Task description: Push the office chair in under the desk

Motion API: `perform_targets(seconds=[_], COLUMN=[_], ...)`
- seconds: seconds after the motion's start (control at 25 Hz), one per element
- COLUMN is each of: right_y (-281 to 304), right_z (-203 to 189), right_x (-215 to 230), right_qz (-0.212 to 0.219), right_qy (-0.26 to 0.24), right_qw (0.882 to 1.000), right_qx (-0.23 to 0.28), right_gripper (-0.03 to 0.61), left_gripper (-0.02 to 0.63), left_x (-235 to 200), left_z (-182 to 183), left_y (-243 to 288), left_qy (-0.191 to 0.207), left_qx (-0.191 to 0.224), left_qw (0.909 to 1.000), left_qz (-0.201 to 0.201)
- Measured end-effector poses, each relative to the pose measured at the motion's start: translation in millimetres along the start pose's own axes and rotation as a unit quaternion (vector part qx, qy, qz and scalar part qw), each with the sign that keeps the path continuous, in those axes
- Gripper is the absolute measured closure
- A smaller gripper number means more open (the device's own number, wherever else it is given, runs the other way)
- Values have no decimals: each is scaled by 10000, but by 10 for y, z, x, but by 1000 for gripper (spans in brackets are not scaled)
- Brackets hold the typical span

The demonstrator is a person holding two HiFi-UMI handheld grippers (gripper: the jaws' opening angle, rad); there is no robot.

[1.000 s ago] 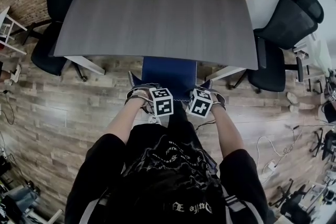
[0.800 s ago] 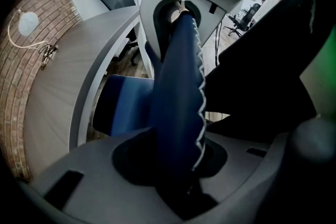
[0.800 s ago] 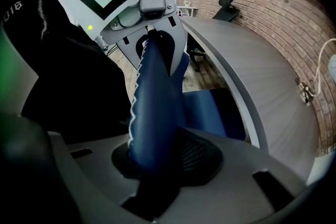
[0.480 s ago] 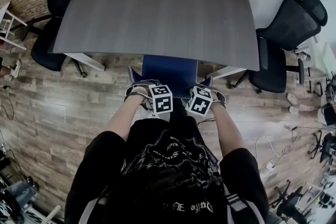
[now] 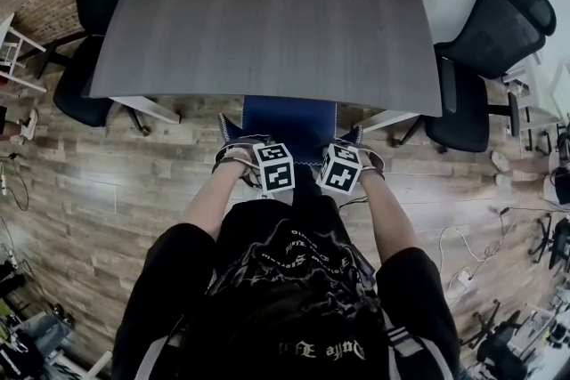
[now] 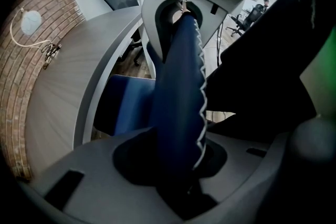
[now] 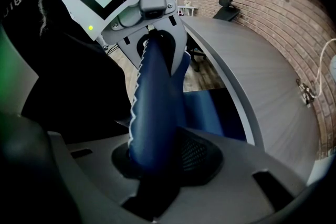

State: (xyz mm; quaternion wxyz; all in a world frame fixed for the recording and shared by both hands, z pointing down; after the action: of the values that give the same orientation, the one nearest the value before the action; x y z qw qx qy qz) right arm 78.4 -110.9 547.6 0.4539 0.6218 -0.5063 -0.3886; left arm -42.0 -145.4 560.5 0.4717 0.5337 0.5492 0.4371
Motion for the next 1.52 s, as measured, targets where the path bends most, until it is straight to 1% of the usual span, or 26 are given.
perform_targets(seconds=[1.52], right_y=[-30], right_z=[-137], right_x=[285], right_qz=[-35], right_qy=[-151], right_qw=[9999], right_qx=[-7], right_gripper=[477], left_gripper=[488], left_x=[-211], left_z=[179], left_y=[21], left_qy=[-118], left_qx=[30], left_qw=[9999], left_qz=[62])
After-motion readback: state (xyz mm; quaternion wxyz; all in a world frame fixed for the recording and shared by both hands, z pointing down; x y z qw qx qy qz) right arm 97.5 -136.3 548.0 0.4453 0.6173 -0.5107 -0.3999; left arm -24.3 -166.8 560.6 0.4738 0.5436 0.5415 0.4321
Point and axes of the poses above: the fingertips, and each gripper's own axes: y forward along the fingers, x to its right, z out of its top, the point moved 10 cm from there along -y, backward along the fingers, and after that the axes turned 13 degrees about -y, right-handed, at the moved point
